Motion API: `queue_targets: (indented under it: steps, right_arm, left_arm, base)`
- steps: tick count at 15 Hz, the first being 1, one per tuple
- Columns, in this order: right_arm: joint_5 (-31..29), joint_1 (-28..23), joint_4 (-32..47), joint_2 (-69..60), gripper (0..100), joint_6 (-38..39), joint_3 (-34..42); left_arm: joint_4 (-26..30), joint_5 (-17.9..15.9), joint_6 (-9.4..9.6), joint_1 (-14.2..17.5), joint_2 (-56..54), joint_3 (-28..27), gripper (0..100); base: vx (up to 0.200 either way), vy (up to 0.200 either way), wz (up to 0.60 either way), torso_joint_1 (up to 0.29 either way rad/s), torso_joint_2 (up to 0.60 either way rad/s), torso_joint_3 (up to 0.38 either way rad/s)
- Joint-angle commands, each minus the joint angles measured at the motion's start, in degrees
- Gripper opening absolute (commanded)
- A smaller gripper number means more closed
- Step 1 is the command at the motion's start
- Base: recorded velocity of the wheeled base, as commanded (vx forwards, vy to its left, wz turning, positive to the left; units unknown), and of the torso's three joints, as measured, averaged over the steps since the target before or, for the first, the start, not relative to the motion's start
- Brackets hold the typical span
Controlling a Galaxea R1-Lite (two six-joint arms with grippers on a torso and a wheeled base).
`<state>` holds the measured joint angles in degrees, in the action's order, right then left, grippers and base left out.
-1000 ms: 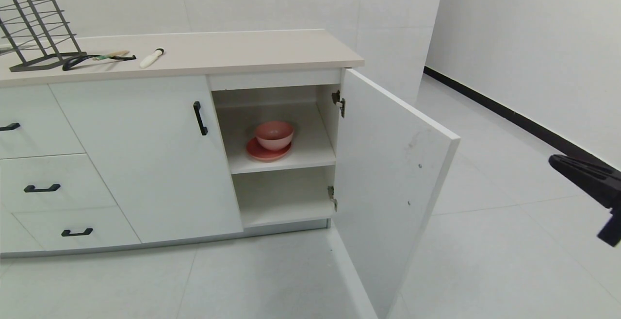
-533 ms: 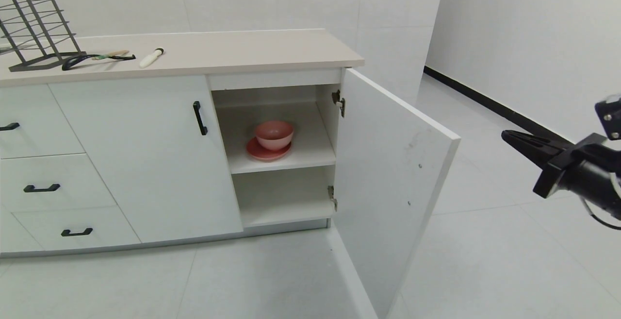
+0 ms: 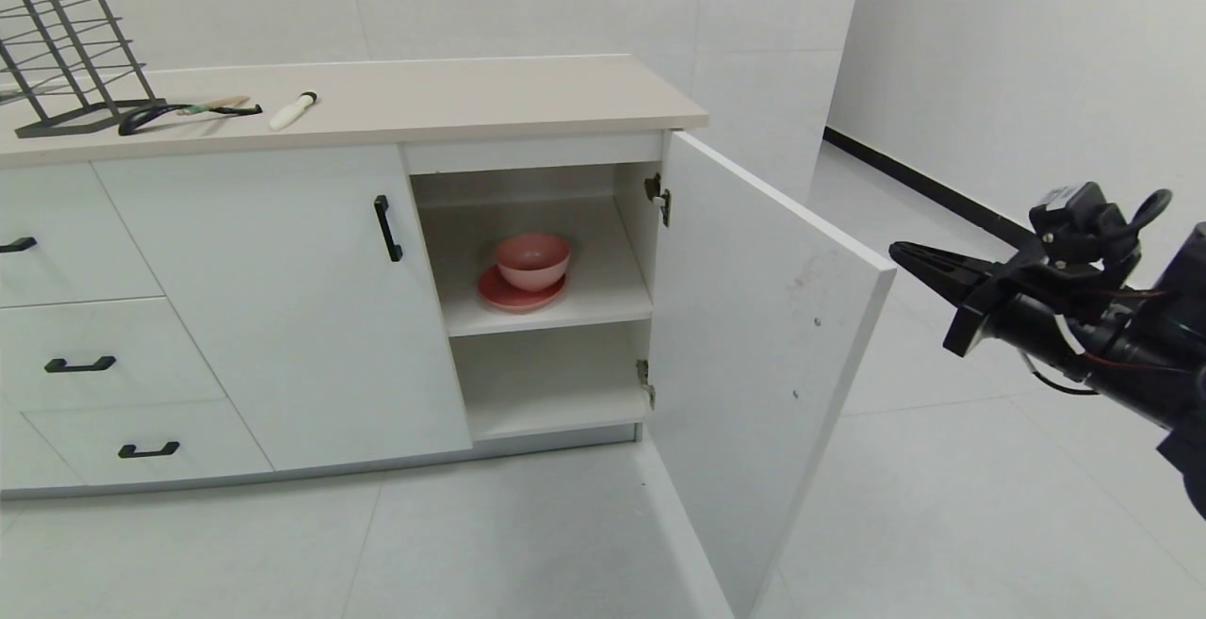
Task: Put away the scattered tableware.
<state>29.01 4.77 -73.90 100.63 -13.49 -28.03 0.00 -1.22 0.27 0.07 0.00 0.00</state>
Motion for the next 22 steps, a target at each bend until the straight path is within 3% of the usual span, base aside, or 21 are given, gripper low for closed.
queue_targets:
  steps: [1,4,22]
  right_arm:
    - [1.13,0.07,-0.98,3.69,0,-0.13,-0.54]
    - [4.21,3.23,-3.36,5.45,0,-1.01,-0.89]
    - [3.59,15.62,-3.36,8.61,0,-1.01,-5.02]
  left_arm:
    - [0.0,-0.01,0.0,0.01,0.0,0.0,100]
    - [0.0,0.08,-0.09,0.01,0.0,0.0,100]
    - [0.0,0.08,-0.27,0.01,0.0,0.0,100]
  base:
    - [0.0,0.0,0.0,0.0,0.0,0.0]
    - [0.0,0.0,0.0,0.0,0.0,0.0]
    - [0.0,0.0,0.0,0.0,0.0,0.0]
